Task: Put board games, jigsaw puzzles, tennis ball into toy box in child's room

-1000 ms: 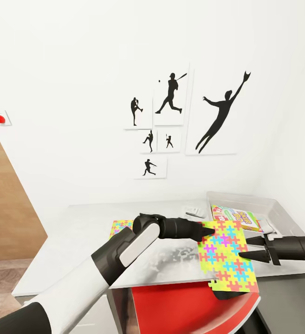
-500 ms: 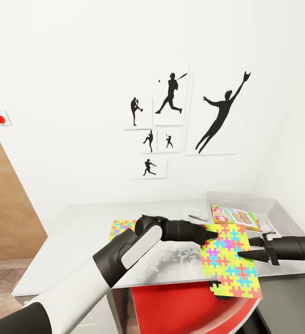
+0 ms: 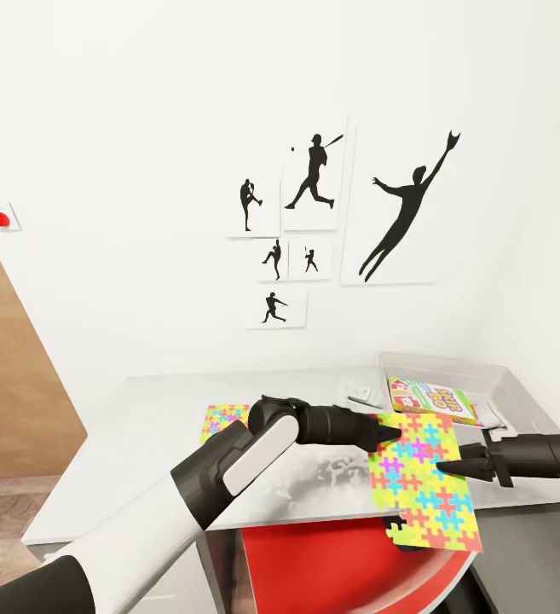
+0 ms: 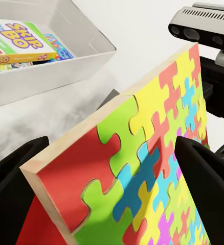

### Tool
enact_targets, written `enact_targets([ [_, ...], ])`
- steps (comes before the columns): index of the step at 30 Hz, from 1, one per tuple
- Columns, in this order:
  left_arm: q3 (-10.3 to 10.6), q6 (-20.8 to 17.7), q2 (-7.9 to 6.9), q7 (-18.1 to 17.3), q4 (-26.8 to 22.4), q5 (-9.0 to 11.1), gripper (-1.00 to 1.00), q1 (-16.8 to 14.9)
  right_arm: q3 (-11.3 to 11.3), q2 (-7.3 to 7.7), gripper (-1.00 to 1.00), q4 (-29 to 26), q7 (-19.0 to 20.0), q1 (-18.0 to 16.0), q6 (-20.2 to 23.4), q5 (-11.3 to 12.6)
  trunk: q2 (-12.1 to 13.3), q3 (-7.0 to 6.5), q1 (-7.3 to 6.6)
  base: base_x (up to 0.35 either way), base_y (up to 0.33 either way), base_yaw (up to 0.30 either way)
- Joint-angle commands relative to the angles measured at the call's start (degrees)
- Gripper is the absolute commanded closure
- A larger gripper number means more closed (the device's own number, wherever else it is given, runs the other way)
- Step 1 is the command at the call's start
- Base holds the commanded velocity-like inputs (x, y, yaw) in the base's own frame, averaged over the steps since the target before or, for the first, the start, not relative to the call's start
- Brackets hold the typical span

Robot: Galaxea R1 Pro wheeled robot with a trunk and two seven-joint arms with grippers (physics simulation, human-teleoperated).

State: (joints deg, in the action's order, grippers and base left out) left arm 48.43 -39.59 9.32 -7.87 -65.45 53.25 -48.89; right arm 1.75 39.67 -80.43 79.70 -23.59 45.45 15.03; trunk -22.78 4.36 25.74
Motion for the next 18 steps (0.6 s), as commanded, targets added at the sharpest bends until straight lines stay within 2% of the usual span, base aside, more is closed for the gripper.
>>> enact_targets([
  [1,-0.01,-0.23,0.01,-0.16,-0.02,0.41,1.00,-0.07,-0.01,0.03,1.00,0.01,0.02,-0.05,0.43,0.08,-0.13,0.13,0.04,0.000,0.000,0.000],
  [18,-0.02,-0.23,-0.13,-0.20,-0.33,0.44,1.00,-0.07,0.42,0.06,1.00,0.01,0.02,-0.05,0.43,0.11,-0.13,0.13,0.04,0.000,0.000,0.000],
])
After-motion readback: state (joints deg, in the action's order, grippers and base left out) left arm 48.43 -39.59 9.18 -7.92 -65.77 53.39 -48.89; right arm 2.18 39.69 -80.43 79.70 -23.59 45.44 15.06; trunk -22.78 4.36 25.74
